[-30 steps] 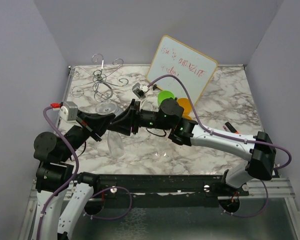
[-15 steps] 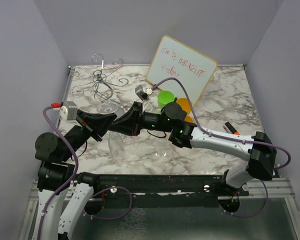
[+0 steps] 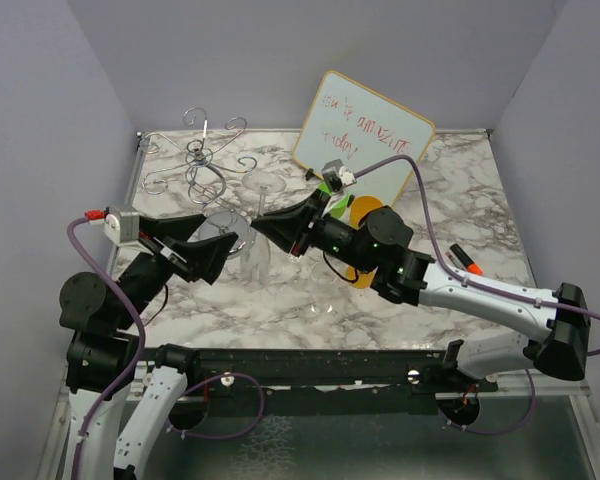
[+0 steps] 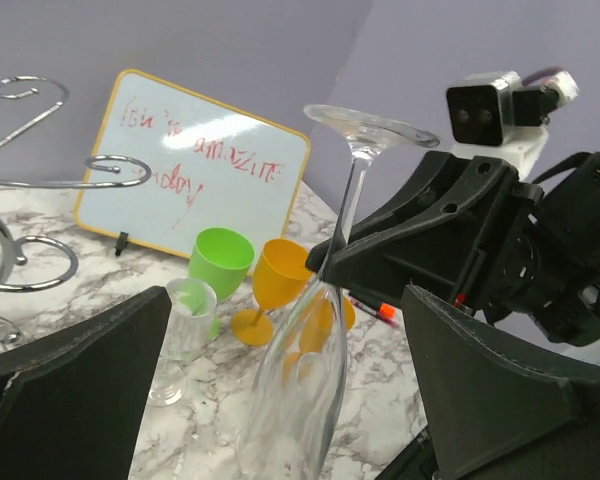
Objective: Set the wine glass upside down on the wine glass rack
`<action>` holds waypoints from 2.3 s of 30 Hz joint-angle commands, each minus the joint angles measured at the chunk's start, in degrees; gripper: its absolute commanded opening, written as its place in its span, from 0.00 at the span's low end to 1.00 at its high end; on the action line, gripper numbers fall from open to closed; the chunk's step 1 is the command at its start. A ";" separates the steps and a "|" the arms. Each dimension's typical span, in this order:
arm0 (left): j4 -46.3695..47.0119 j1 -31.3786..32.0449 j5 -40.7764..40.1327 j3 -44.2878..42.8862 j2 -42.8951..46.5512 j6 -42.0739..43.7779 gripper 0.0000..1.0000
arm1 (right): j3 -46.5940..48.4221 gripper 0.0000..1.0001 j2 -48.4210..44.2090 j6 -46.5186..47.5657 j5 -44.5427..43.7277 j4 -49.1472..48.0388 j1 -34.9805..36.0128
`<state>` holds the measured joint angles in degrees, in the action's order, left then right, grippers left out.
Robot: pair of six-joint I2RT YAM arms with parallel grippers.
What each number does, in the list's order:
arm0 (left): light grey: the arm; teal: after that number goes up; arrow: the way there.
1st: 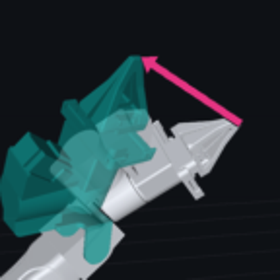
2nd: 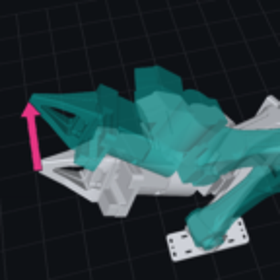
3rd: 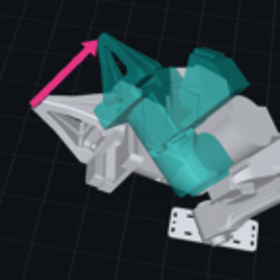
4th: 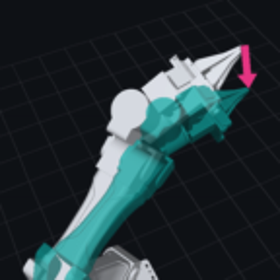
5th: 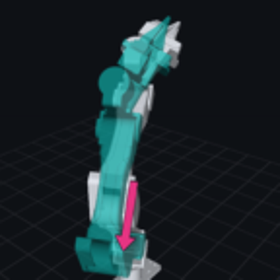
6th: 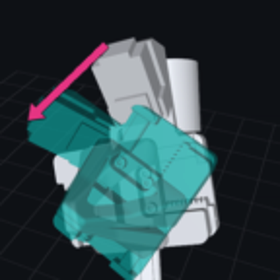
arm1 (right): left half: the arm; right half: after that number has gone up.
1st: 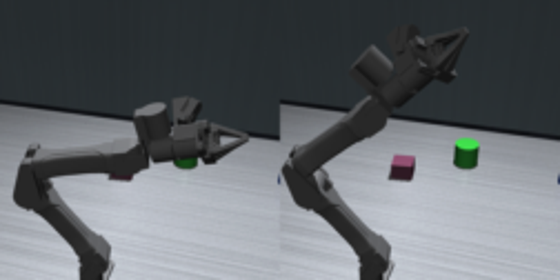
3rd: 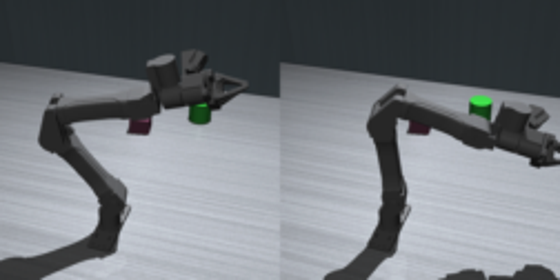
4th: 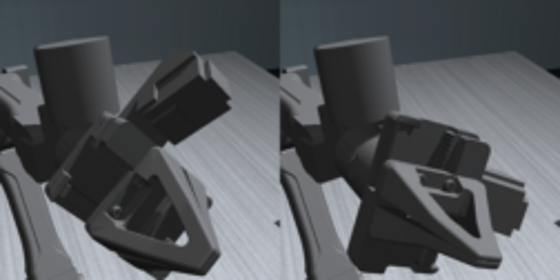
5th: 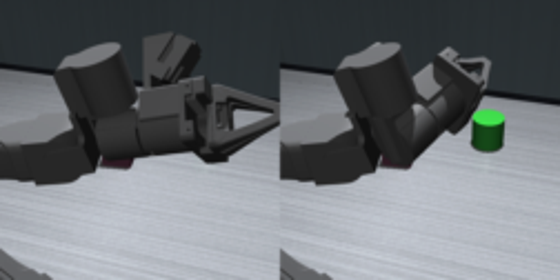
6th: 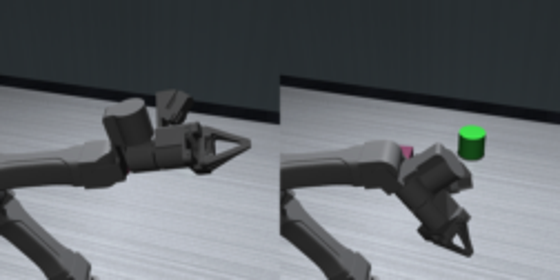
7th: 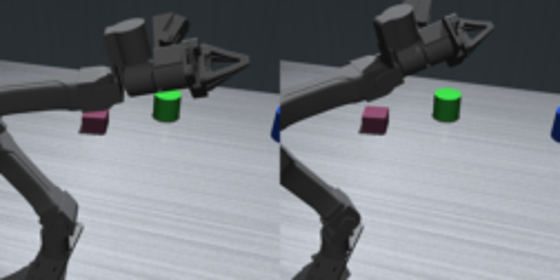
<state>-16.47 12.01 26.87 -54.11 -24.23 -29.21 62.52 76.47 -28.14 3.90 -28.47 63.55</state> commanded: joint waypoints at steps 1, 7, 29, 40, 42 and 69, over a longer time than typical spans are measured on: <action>-6.71 -0.14 -10.39 -6.99 -1.78 1.66 0.99 | 3.21 0.00 -2.31 10.79 -17.55 7.55 0.09; -12.23 -0.14 -19.05 -16.88 -7.05 1.99 0.99 | 8.45 0.00 1.64 18.85 -27.93 11.89 -3.20; -12.10 -0.12 -24.51 -20.45 -12.09 1.27 0.99 | 30.51 0.01 29.64 22.82 2.49 7.02 -22.62; -11.30 -0.14 -24.50 -21.13 -14.00 1.35 0.99 | 43.02 0.01 42.07 20.38 17.25 7.12 -24.25; -11.33 -0.14 -24.04 -20.89 -14.45 1.78 0.99 | 45.73 0.01 44.23 20.00 18.88 7.63 -24.34; -10.16 -0.15 -26.43 -18.45 -15.20 1.09 0.99 | 66.23 0.01 57.60 17.73 36.20 13.49 -25.83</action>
<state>-27.14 11.99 1.78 -73.14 -39.18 -27.73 125.32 131.90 -10.50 34.33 -17.06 37.47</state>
